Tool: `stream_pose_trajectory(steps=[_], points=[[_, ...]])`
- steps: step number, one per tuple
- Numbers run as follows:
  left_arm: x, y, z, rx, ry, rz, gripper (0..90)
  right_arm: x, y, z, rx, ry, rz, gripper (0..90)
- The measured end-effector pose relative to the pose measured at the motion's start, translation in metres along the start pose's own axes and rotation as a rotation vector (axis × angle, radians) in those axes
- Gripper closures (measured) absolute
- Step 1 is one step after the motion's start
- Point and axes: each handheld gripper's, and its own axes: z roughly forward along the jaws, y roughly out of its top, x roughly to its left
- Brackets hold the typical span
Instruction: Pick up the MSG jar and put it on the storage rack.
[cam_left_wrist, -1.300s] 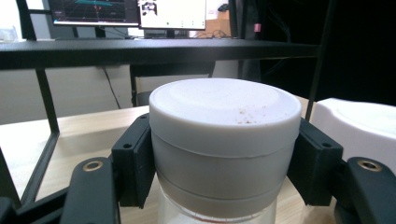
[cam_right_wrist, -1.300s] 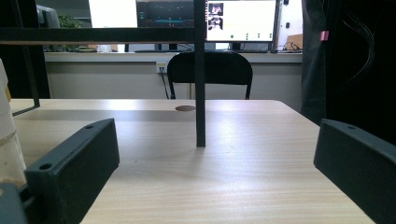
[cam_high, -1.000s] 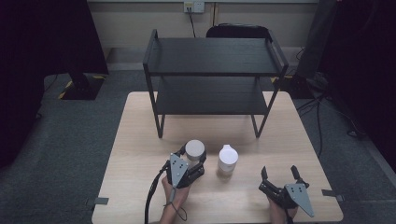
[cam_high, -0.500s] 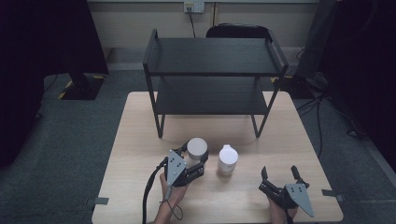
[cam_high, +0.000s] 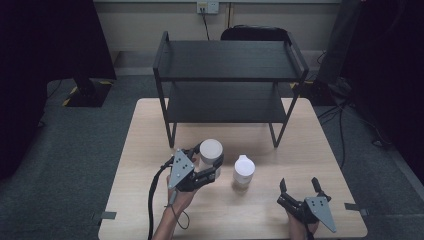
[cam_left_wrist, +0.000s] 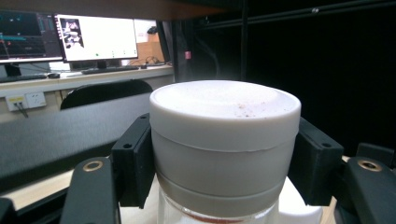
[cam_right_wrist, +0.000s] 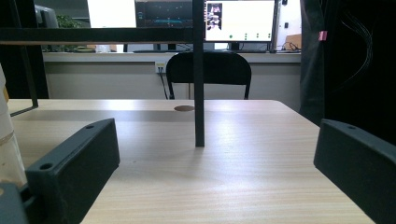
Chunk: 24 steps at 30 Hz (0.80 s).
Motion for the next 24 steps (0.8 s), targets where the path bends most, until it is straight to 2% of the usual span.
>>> stream_pose_trajectory(steps=[2,3,5,9,15,16,17,21,22,23,24], points=[[0.008,0.01,0.001,-0.007,-0.022,0.002,34.2,0.0,0.0,0.0,0.0,0.0,0.0,0.0],[0.008,0.01,0.001,-0.007,-0.022,0.002,34.2,0.0,0.0,0.0,0.0,0.001,0.0,0.0],[0.018,0.021,0.001,-0.03,-0.057,0.017,34.2,0.0,0.0,0.0,0.0,0.001,0.0,0.0],[0.024,0.033,0.004,-0.033,-0.077,0.031,34.2,0.0,0.0,0.0,0.0,0.001,0.0,0.0],[0.04,0.071,0.015,-0.028,-0.127,0.046,34.2,-0.001,0.0,0.0,0.0,0.003,-0.001,0.0],[0.04,0.071,0.015,-0.028,-0.127,0.046,34.2,-0.001,0.0,0.0,0.0,0.003,-0.001,0.0],[0.044,0.083,0.019,-0.037,-0.132,0.045,34.2,-0.001,0.0,0.0,0.0,0.005,-0.001,0.0],[0.05,0.108,0.027,-0.051,-0.124,0.022,34.2,-0.001,0.0,0.0,0.001,0.005,-0.002,0.0],[0.05,0.108,0.027,-0.051,-0.124,0.022,34.2,-0.001,0.0,0.0,0.001,0.005,-0.002,0.0],[0.046,0.118,0.032,-0.07,-0.077,0.034,34.1,-0.001,0.0,0.0,0.001,0.008,-0.001,0.0],[0.045,0.126,0.035,-0.069,-0.062,0.029,34.2,-0.002,0.0,0.0,0.0,0.009,-0.001,0.0]])
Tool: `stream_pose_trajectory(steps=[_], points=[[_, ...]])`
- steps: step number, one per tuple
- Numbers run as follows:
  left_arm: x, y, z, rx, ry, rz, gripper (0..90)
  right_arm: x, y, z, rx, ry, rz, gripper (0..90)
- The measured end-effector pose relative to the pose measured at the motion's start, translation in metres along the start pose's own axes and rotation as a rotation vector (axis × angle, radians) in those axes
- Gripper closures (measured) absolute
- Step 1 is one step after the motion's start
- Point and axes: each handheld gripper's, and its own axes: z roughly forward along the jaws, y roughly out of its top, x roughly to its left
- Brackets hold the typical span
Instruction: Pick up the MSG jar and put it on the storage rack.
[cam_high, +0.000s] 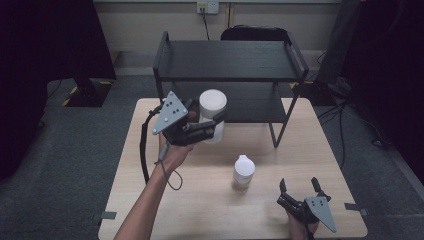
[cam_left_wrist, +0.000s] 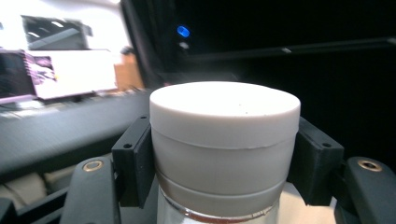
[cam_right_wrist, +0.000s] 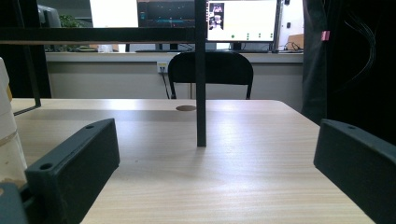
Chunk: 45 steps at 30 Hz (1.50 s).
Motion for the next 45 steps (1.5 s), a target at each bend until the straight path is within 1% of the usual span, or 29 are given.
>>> stream_pose_trajectory(steps=[2,3,4,7,8,9,10,11,12,14,15,17,18,19,20,21,22,23,24,25,27,28,30,31,32,33,37,40,45], points=[[0.001,0.013,0.006,-0.016,0.026,-0.017,34.2,0.0,0.0,0.0,0.0,0.0,0.0,0.0],[0.001,0.013,0.006,-0.016,0.026,-0.017,34.2,0.0,0.0,0.0,0.0,0.0,0.0,0.0],[0.002,0.017,0.008,-0.02,0.034,-0.023,34.2,0.0,0.0,0.0,0.0,0.0,0.0,0.0],[0.001,0.035,0.017,-0.032,0.076,-0.033,34.2,0.0,0.0,0.0,0.0,0.0,0.001,0.0],[0.0,0.048,0.024,-0.028,0.107,-0.019,34.2,0.0,0.0,0.0,0.0,0.0,0.001,0.0],[-0.001,0.054,0.028,-0.025,0.123,-0.012,34.2,0.0,0.0,0.0,0.0,0.0,0.001,0.0],[-0.001,0.054,0.028,-0.025,0.123,-0.012,34.2,0.0,0.0,0.0,0.0,0.001,0.001,0.0],[-0.002,0.059,0.032,-0.024,0.14,-0.011,34.2,0.0,0.0,0.0,0.0,0.001,0.001,0.0],[-0.004,0.068,0.042,-0.022,0.176,-0.013,34.2,0.0,0.0,0.0,0.0,0.001,0.001,0.0],[-0.005,0.072,0.051,-0.026,0.213,-0.019,34.2,0.0,0.0,0.0,0.0,0.001,0.001,0.0],[-0.005,0.072,0.051,-0.026,0.213,-0.019,34.2,0.0,0.0,0.0,0.0,0.001,0.002,0.0],[-0.006,0.076,0.063,-0.024,0.257,-0.017,34.2,0.0,0.0,0.0,0.0,0.001,0.002,0.0],[-0.005,0.076,0.067,-0.023,0.271,-0.018,34.2,-0.001,0.0,0.0,-0.001,0.002,0.002,0.0],[-0.003,0.076,0.078,-0.019,0.303,-0.031,34.2,-0.001,0.0,0.0,-0.001,0.003,0.001,0.0],[-0.001,0.076,0.083,-0.013,0.315,-0.035,34.2,-0.001,0.0,0.0,0.0,0.003,0.003,0.0],[-0.001,0.076,0.083,-0.013,0.315,-0.035,34.2,-0.001,0.0,0.0,0.0,0.003,0.003,0.0],[0.003,0.074,0.093,-0.006,0.332,-0.037,34.2,-0.001,0.0,0.0,0.0,0.005,0.003,0.0],[0.003,0.074,0.093,-0.006,0.332,-0.037,34.2,-0.001,0.0,0.0,0.0,0.005,0.003,0.0],[0.004,0.074,0.102,0.004,0.349,-0.032,34.2,-0.001,0.0,0.0,0.0,0.006,0.003,0.0],[0.004,0.074,0.102,0.004,0.349,-0.032,34.2,-0.001,0.0,0.0,0.0,0.006,0.004,0.0],[0.006,0.074,0.109,0.012,0.357,-0.024,34.2,-0.001,0.0,0.0,0.0,0.007,0.004,0.0],[0.006,0.073,0.116,0.023,0.378,-0.013,34.2,-0.001,0.0,0.0,0.0,0.007,0.004,0.0],[0.007,0.072,0.119,0.027,0.385,-0.011,34.2,-0.001,0.0,0.0,0.0,0.007,0.004,0.0],[0.011,0.071,0.123,0.029,0.392,-0.029,34.2,-0.001,0.0,0.0,-0.001,0.008,0.004,0.0],[0.011,0.071,0.123,0.029,0.392,-0.029,34.2,-0.001,0.0,0.0,-0.001,0.008,0.004,0.0],[0.013,0.068,0.125,0.027,0.393,-0.038,34.2,-0.002,0.0,0.0,-0.001,0.009,0.004,0.0],[0.014,0.065,0.128,0.033,0.4,-0.022,34.2,-0.002,0.0,0.0,-0.001,0.011,0.004,0.0],[0.014,0.06,0.129,0.018,0.406,-0.026,34.1,-0.002,0.0,0.0,-0.001,0.011,0.004,0.0],[0.015,0.06,0.128,0.017,0.403,-0.03,34.1,-0.002,0.0,0.0,0.0,0.01,0.004,0.0]])
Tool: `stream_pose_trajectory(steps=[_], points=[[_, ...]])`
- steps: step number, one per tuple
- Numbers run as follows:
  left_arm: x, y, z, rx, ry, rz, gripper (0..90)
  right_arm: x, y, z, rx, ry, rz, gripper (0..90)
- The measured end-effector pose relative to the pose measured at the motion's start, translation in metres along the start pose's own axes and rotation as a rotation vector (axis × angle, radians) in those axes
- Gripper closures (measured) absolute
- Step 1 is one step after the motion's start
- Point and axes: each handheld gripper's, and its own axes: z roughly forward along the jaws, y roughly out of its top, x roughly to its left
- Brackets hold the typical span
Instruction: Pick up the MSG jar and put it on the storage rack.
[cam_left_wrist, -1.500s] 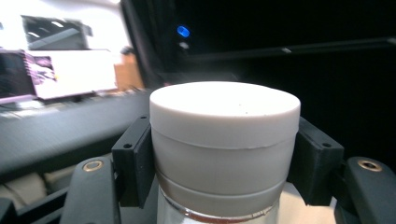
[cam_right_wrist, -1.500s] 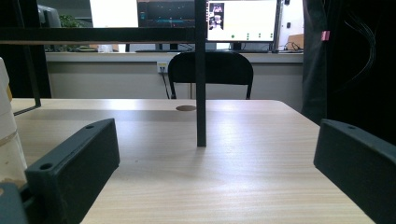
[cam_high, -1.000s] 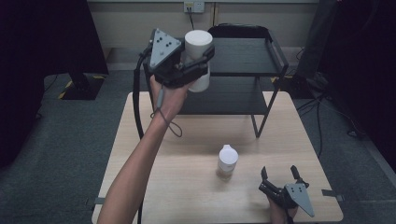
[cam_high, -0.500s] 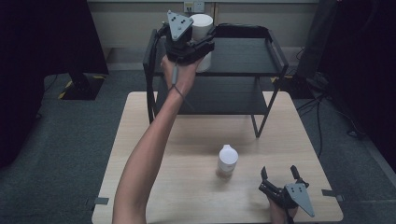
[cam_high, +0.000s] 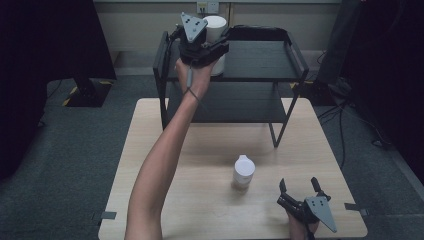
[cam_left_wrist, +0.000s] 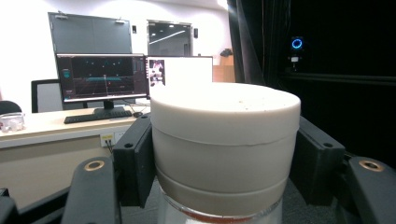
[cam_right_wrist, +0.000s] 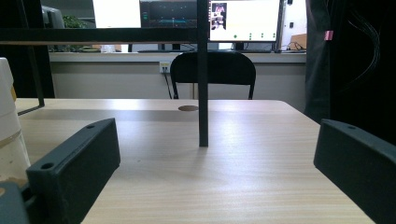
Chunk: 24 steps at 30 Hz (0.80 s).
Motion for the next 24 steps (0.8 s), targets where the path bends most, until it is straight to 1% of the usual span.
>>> stream_pose_trajectory(steps=[5,11,12,13,14,15,16,17,18,21,22,23,24], points=[[0.0,0.001,0.001,0.006,0.003,0.003,34.1,0.0,0.0,0.0,0.0,0.0,-0.001,0.0],[0.0,0.004,0.0,0.018,0.005,-0.004,33.9,0.0,0.0,0.0,0.0,0.0,0.0,0.0],[-0.003,0.005,0.001,0.026,0.019,-0.004,33.6,0.0,0.0,0.0,0.0,0.0,0.0,0.0],[-0.003,0.005,0.001,0.026,0.019,-0.004,33.2,0.0,0.0,0.0,0.0,0.0,0.0,0.0],[-0.005,0.006,0.001,0.033,0.031,0.0,33.2,0.0,0.0,0.0,0.0,0.0,0.0,0.0],[-0.006,0.006,0.002,0.038,0.031,0.002,31.0,0.0,0.0,0.0,0.0,0.001,0.0,0.0],[-0.006,0.006,0.002,0.036,0.034,-0.008,24.6,0.0,0.0,0.0,0.0,0.002,0.0,0.0],[-0.006,0.006,0.002,0.036,0.034,-0.008,22.6,0.0,0.0,0.0,-0.001,0.003,0.001,0.0],[-0.005,0.004,0.001,0.023,0.034,-0.011,22.6,0.0,0.0,0.0,-0.001,0.003,0.001,0.0],[-0.006,0.001,-0.002,-0.01,0.04,0.005,13.7,-0.001,0.0,0.0,-0.001,0.004,0.001,0.0],[-0.009,0.001,-0.003,-0.015,0.057,0.016,11.3,-0.001,0.0,0.0,-0.001,0.004,0.001,0.0],[-0.01,0.0,-0.004,-0.023,0.066,0.024,6.0,-0.001,0.0,0.0,0.0,0.004,0.001,0.0],[-0.011,-0.001,-0.005,-0.031,0.068,0.023,3.7,-0.001,0.0,0.0,-0.001,0.004,0.0,0.0]])
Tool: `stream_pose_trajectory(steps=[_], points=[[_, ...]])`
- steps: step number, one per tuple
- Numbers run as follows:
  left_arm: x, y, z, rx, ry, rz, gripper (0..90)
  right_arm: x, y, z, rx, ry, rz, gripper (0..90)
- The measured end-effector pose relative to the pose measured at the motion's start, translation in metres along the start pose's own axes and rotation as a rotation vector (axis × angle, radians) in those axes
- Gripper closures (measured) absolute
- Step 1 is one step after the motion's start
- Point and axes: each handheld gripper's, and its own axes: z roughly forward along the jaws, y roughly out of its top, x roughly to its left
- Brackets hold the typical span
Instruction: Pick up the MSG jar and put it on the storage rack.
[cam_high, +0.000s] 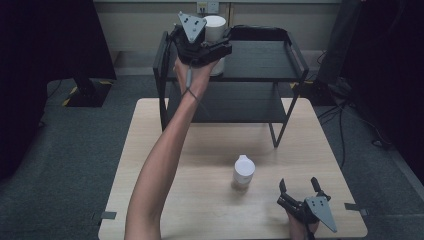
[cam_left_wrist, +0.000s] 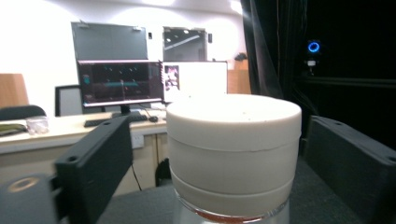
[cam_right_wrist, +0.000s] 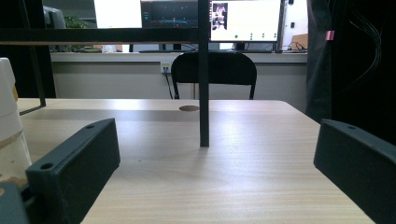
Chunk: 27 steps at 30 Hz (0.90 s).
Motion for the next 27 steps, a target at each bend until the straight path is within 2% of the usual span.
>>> stream_pose_trajectory(steps=[2,3,5,10,14,16,19,22,27], points=[[-0.003,0.0,-0.002,-0.002,0.02,-0.015,0.0,0.0,0.0,0.0,0.0,0.001,0.0,0.0],[-0.001,0.0,-0.004,0.0,0.011,-0.037,0.0,0.0,0.0,0.0,0.0,0.0,0.0,0.0],[0.0,0.0,-0.007,0.001,0.007,-0.049,0.0,0.0,0.0,0.0,-0.001,-0.002,-0.002,0.0],[0.001,-0.003,-0.018,0.002,0.006,-0.054,0.0,0.0,0.0,0.0,0.0,-0.002,-0.002,0.0],[0.004,-0.005,-0.027,0.003,0.005,-0.068,0.0,0.0,0.0,0.0,0.0,-0.002,-0.002,0.0],[0.005,-0.009,-0.036,0.009,-0.006,-0.087,0.0,0.001,0.0,0.0,0.0,-0.004,-0.001,0.0],[0.001,-0.013,-0.043,0.012,-0.009,-0.067,0.0,0.001,0.0,0.0,0.001,-0.006,-0.004,0.0],[0.001,-0.016,-0.051,0.013,-0.023,-0.077,0.0,0.001,0.0,0.0,0.001,-0.005,-0.004,0.0],[-0.001,-0.018,-0.061,0.002,-0.015,-0.072,0.0,0.001,0.0,0.0,0.002,-0.005,-0.004,0.0]])
